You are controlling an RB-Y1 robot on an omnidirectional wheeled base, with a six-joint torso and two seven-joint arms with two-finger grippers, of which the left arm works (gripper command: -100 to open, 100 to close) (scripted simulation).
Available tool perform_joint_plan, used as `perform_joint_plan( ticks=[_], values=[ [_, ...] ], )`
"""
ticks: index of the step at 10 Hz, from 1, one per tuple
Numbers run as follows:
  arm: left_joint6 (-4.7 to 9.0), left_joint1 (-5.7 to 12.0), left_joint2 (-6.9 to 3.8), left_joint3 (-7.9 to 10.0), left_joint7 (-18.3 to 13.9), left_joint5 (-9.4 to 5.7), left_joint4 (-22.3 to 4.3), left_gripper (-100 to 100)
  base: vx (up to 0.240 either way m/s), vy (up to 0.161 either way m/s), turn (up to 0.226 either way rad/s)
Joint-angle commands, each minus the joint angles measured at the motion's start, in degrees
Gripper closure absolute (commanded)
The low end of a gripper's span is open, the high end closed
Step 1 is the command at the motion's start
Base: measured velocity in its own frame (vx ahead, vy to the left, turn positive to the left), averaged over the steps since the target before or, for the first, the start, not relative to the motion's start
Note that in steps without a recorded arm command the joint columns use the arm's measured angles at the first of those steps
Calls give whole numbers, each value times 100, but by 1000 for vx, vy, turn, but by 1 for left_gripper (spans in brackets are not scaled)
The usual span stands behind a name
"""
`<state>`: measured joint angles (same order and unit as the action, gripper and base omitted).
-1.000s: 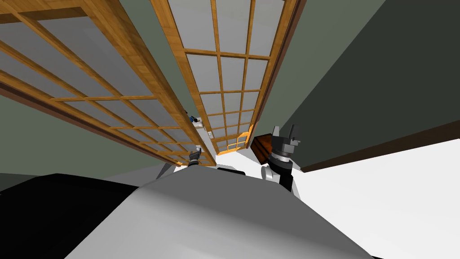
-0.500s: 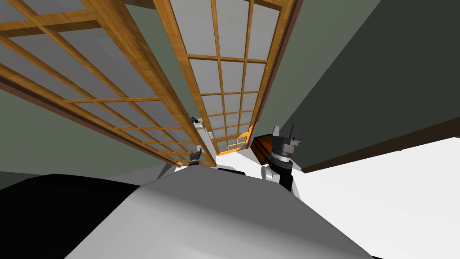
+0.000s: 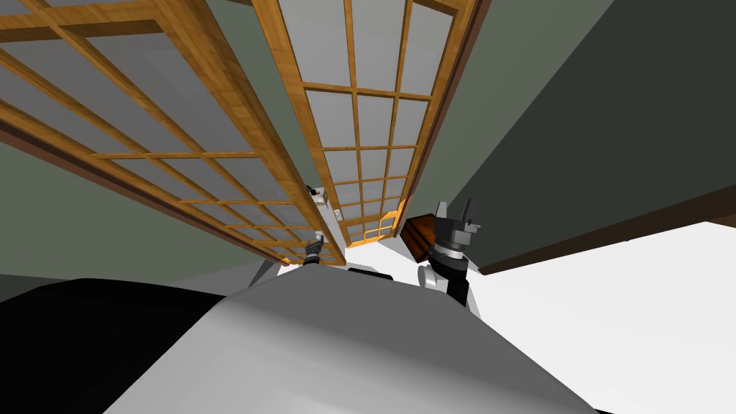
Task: Pull the door open
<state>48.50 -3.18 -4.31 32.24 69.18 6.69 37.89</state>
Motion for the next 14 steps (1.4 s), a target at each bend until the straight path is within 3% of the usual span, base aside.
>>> perform_joint_plan(
  ticks=[1,8,14],
  values=[
    [-84,-74,-45,27,-246,-43,-12,100,-51,22,-53],
    [-62,-5,-87,-52,-1088,-130,-81,100,-43,15,-42],
    [-36,72,-133,-141,-2037,-228,-158,100,-41,11,-42]
  ],
)
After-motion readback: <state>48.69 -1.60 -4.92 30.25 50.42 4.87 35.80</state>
